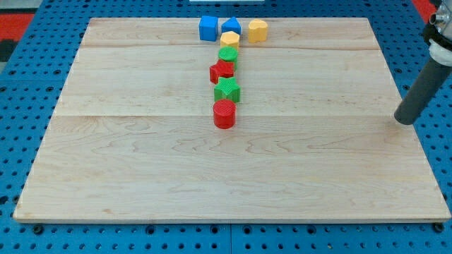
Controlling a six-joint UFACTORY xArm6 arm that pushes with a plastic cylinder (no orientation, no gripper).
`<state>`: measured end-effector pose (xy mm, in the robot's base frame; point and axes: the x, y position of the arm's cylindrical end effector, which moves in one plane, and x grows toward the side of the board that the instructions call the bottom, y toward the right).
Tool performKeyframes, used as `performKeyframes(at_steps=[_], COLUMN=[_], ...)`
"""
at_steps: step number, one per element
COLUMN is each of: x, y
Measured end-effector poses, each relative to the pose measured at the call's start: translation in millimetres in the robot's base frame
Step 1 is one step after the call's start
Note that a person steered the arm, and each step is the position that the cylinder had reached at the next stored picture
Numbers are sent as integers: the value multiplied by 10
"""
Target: Move your arm to the right side of the green circle
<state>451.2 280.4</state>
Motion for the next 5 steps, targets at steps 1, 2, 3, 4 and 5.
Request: performKeyframes(at_steps=[1,2,3,4,5], x=[-9,-14,-716,-1426,-1588], y=[0,0,-162,-559,-886])
